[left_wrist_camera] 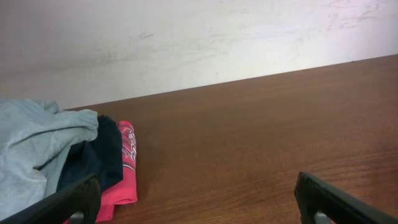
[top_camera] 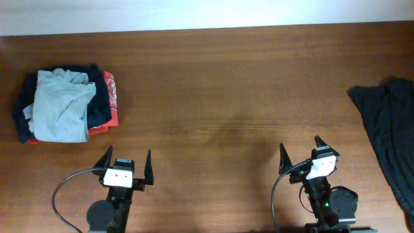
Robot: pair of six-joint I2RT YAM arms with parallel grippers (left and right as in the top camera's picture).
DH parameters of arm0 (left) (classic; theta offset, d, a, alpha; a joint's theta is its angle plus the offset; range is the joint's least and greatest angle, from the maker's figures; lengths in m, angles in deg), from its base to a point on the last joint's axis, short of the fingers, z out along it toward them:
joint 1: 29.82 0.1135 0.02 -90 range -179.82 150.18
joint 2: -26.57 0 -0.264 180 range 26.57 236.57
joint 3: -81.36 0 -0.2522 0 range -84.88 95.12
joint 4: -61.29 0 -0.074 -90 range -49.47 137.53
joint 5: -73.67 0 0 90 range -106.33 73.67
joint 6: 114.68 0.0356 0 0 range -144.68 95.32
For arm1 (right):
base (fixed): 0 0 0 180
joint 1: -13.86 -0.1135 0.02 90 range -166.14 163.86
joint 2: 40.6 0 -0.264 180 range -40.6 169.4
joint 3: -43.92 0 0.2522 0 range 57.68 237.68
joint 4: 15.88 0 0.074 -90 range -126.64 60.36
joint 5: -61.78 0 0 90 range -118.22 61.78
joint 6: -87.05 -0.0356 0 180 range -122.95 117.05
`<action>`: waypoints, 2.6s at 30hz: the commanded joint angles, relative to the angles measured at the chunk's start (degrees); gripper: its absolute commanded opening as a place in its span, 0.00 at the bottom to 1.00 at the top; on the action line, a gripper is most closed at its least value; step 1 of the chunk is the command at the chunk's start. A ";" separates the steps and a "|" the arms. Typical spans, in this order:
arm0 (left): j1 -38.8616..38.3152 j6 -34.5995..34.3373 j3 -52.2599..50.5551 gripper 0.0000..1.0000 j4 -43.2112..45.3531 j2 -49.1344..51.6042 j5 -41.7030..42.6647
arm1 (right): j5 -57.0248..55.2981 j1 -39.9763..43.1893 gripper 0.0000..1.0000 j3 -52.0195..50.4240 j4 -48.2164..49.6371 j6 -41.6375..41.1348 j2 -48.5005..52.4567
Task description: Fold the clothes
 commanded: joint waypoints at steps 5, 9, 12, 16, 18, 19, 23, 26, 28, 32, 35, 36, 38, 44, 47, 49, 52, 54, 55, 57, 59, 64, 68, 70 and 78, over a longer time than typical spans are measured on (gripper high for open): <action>0.11 0.94 -0.09 0.99 -0.37 -0.52 0.00 | -0.31 -0.31 0.99 -0.26 -0.44 -0.09 -0.39; 0.11 0.94 -0.09 0.99 -0.37 -0.52 0.00 | -0.31 -0.31 0.99 -0.26 -0.44 -0.11 -0.39; 0.11 0.94 -0.09 0.99 -0.37 -0.52 0.00 | -0.31 -0.31 0.99 -0.26 -0.44 -0.11 -0.39; 0.11 0.94 -0.09 0.99 -0.37 -0.52 0.00 | -0.31 -0.31 0.99 -0.26 -0.44 -0.11 -0.39; 0.11 0.94 -0.09 0.99 -0.37 -0.52 0.00 | -0.31 -0.31 0.99 -0.26 -0.44 -0.11 -0.39; 0.11 0.94 -0.09 0.99 -0.37 -0.52 0.00 | -0.31 -0.31 0.99 -0.26 -0.44 -0.11 -0.39; 0.11 0.94 -0.09 0.99 -0.37 -0.52 0.00 | -0.31 -0.31 0.99 -0.26 -0.44 -0.11 -0.39; 0.11 0.94 -0.09 0.99 -0.37 -0.52 0.00 | -0.31 -0.31 0.99 -0.26 -0.44 -0.11 -0.39; 0.11 0.94 -0.09 0.99 -0.37 -0.52 0.00 | -0.31 -0.31 0.99 -0.26 -0.44 -0.11 -0.39; 0.11 0.94 -0.09 0.99 -0.37 -0.52 0.00 | -0.31 -0.31 0.99 -0.26 -0.44 -0.11 -0.39; 0.11 0.94 -0.09 0.99 -0.37 -0.52 0.00 | -0.31 -0.31 0.99 -0.26 -0.44 -0.11 -0.39; 0.11 0.94 -0.09 0.99 -0.37 -0.52 0.00 | -0.31 -0.31 0.99 -0.26 -0.44 -0.11 -0.39; 0.11 0.94 -0.09 0.99 -0.37 -0.52 0.00 | -0.31 -0.31 0.99 -0.26 -0.44 -0.11 -0.39; 0.11 0.94 -0.09 0.99 -0.37 -0.52 0.00 | -0.31 -0.31 0.99 -0.26 -0.44 -0.11 -0.39; 0.11 0.94 -0.09 0.99 -0.37 -0.52 0.00 | -0.31 -0.31 0.99 -0.26 -0.44 -0.11 -0.39; 0.11 0.94 -0.09 0.99 -0.37 -0.52 0.00 | -1.20 -0.31 0.99 -0.26 -0.44 -0.07 -0.39; 0.11 0.94 -0.09 0.99 -0.37 -0.52 0.00 | -2.47 -0.31 0.99 -0.26 -0.48 -0.09 -0.39; 0.11 0.96 -0.09 0.99 -0.37 -0.52 -0.07 | -2.45 -0.31 0.99 -0.26 -0.46 -0.11 -0.39; 0.15 0.96 -0.09 0.99 -0.33 -0.52 -1.73 | -2.45 -0.31 0.99 -0.26 -0.46 -0.11 -0.39; 0.15 0.92 -0.09 0.99 -0.11 -0.52 -3.80 | -2.56 -0.31 0.99 -0.26 -0.50 -0.11 -0.35; 0.15 -1.05 -0.09 0.99 1.57 -0.52 0.61 | -2.51 -0.31 0.99 -0.26 -0.48 -0.13 -0.35; 0.15 -5.49 1.51 0.99 2.01 1.38 6.14 | -4.02 -0.31 0.99 2.19 -0.52 -5.01 -0.11; 0.15 -5.62 9.49 0.99 2.01 10.19 6.29 | -6.86 -0.28 0.99 7.30 -0.55 -8.28 2.12; 0.15 -5.62 16.26 0.99 1.90 18.21 6.32 | -6.78 -0.28 0.99 12.00 -0.52 -9.62 5.60; 0.13 -5.62 53.92 0.99 -10.67 57.44 18.82 | -6.78 -0.31 0.99 45.92 -13.77 -10.03 35.04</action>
